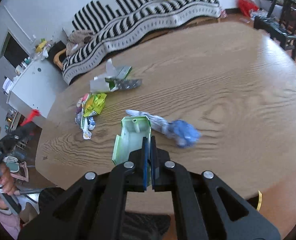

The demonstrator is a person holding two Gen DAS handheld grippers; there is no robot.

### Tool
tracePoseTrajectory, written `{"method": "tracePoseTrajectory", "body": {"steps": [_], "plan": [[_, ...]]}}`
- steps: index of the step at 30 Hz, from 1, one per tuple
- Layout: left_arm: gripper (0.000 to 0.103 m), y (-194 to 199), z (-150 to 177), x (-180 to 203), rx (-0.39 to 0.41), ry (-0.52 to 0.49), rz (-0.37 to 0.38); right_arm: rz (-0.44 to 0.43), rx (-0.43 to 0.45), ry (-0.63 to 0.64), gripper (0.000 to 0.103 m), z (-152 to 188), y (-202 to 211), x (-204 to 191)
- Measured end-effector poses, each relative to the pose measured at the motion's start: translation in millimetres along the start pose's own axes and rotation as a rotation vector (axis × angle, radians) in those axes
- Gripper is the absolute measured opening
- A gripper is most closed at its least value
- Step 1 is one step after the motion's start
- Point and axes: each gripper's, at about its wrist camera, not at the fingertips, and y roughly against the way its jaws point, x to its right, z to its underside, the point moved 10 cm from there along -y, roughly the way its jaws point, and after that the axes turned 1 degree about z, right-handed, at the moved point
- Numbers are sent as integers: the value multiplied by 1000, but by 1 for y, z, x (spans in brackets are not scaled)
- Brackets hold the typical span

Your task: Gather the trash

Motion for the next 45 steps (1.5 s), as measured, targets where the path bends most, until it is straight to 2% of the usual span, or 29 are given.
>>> {"method": "tracePoseTrajectory", "body": {"steps": [3, 7, 10, 13, 17, 20, 26, 27, 28, 29, 30, 31, 32, 33, 36, 38, 40, 41, 45], "plan": [[11, -15, 15, 65, -34, -76, 84, 35, 41, -16, 3, 8, 40, 25], [11, -36, 57, 156, -112, -191, 198, 95, 71, -49, 3, 28, 82, 63], [11, -51, 90, 200, -188, -239, 257, 131, 79, -79, 3, 48, 103, 91], [11, -67, 117, 231, -246, -259, 292, 154, 64, -121, 3, 74, 107, 116], [11, -96, 148, 252, -344, -226, 334, 162, -6, -176, 3, 114, 84, 141], [11, -106, 163, 263, -382, -232, 353, 156, -43, -198, 3, 132, 68, 149], [12, -117, 162, 266, -389, -248, 369, 158, -70, -221, 3, 137, 59, 162], [17, -118, 163, 266, -388, -251, 365, 153, -73, -229, 3, 137, 58, 162], [39, -118, 163, 266, -391, -250, 363, 150, -71, -237, 3, 135, 58, 164], [86, -118, 164, 263, -394, -244, 360, 157, -66, -244, 9, 134, 59, 165], [97, -117, 162, 262, -381, -237, 363, 163, -54, -254, 31, 131, 61, 168], [97, -113, 159, 259, -358, -239, 374, 162, -45, -264, 51, 129, 63, 171], [97, -110, 159, 258, -359, -254, 371, 163, -25, -276, 89, 125, 66, 173], [97, -109, 159, 256, -358, -261, 365, 161, -13, -278, 94, 123, 68, 173], [97, -97, 145, 237, -321, -243, 352, 155, 14, -266, 96, 115, 72, 170], [97, -86, 129, 210, -269, -200, 304, 196, 37, -202, 96, 108, 72, 163], [97, -75, 110, 177, -182, -139, 237, 232, 66, -114, 96, 98, 68, 150], [97, -67, 98, 148, -137, -83, 190, 240, 82, -76, 96, 91, 65, 142], [97, -51, 78, 73, -75, 60, 84, 179, 87, -10, 96, 63, 38, 104]]}}
